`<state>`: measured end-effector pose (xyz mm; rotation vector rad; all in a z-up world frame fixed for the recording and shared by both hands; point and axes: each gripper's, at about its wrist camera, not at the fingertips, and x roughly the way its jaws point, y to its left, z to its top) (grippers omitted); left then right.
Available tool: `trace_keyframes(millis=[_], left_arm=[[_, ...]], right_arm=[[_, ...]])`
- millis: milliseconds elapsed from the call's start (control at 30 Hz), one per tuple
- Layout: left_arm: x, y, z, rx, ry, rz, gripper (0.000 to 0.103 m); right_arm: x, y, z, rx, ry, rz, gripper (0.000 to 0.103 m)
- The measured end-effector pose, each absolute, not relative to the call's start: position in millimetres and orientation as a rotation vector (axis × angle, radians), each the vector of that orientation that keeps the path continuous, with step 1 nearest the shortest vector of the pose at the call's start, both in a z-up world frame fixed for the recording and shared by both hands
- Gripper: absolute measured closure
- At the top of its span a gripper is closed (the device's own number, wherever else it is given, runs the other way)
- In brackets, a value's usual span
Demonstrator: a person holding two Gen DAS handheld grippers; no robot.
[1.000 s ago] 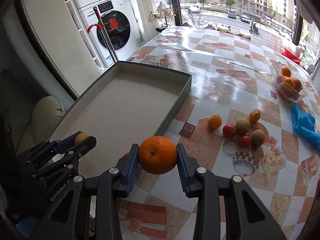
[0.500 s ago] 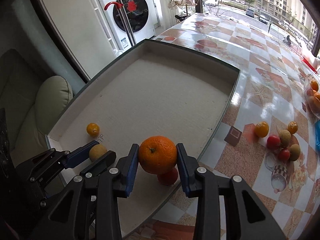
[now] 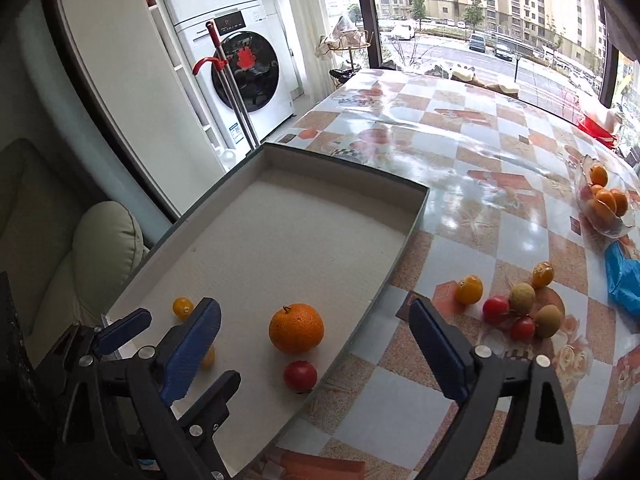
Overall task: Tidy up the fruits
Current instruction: 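Carry both fruits into the grey tray and open both tools, then move both open tools back over the remaining fruits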
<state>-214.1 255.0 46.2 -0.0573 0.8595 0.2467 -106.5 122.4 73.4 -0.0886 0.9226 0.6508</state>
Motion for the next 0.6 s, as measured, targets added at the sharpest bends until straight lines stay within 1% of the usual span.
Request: trace_keyframes(millis=[133,267,467,567,600], left_arm=[[-206,221,64,-0.008,0.822,0.173,0.012],[-191,168,68,0.053,0.823,0.046,0.012],[-161,100,40,0.068,0.883,-0.028,0.012],[-148,85,22,0.068,0.896,0.003,0.012],[-145,85,17,0.061,0.904,0.007,0.012]], right_arm=[[-103,66,74,-0.045,0.897,0.514,0.000],[-98,-2,55,-0.022,0.946,0.342,0.000],[-91,-85,22,-0.021,1.005,0.150,0.000],[-85,-109,7,0.008,1.036,0.116,0.001],[-87,-109,8,-0.017,1.002,0.112,0.000]])
